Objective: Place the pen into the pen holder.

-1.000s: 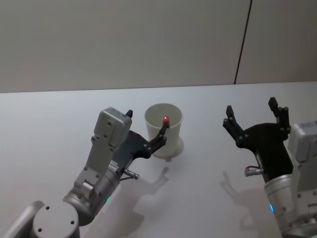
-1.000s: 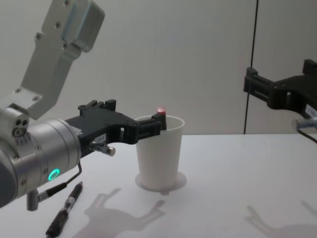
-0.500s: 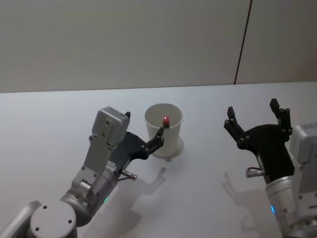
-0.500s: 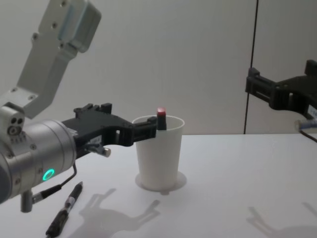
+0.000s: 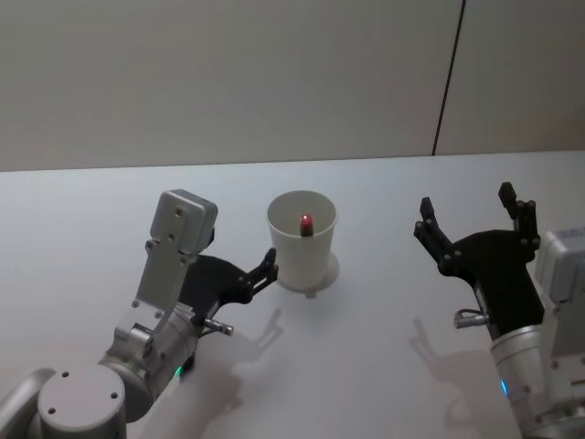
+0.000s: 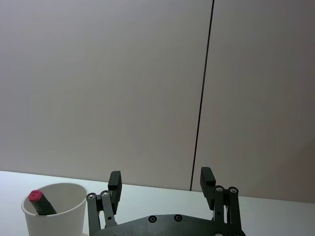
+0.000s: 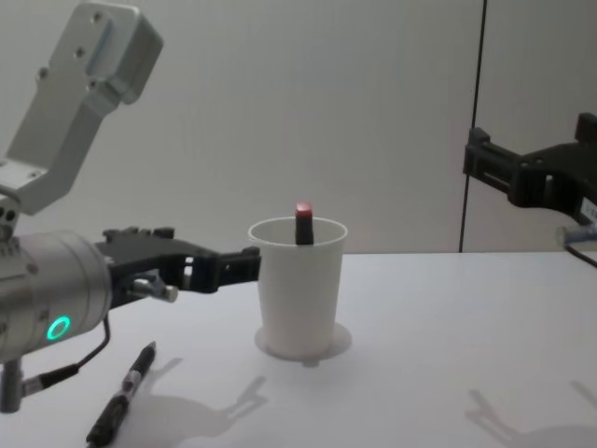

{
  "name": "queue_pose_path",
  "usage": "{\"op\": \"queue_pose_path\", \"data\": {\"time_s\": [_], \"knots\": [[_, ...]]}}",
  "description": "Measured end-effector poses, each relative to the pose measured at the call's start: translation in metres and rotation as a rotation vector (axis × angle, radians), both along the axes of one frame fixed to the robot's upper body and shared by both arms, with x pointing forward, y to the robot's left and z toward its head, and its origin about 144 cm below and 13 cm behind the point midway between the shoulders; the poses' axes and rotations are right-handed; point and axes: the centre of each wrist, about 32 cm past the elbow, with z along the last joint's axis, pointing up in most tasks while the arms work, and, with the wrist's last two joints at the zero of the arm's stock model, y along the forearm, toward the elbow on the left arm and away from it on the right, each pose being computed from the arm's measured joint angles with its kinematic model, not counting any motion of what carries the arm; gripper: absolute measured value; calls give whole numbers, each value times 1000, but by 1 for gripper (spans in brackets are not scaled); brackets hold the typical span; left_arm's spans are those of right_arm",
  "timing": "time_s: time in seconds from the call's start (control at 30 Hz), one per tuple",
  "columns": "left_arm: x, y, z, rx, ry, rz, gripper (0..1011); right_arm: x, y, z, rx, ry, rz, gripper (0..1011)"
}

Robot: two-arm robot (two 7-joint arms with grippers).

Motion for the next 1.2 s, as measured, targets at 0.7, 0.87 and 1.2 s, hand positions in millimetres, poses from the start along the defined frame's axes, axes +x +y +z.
{"op": "queue_pose_path", "data": {"time_s": [0.7, 0.87, 1.2], "knots": [[-13, 14, 20, -64, 311, 140, 1004, 0, 0, 0, 1, 0, 0, 1001], [-14, 17, 22, -70, 359, 152, 1004, 0, 0, 0, 1, 0, 0, 1001], [-15, 20, 21, -45, 425, 156, 1004, 0, 0, 0, 1, 0, 0, 1001]]}}
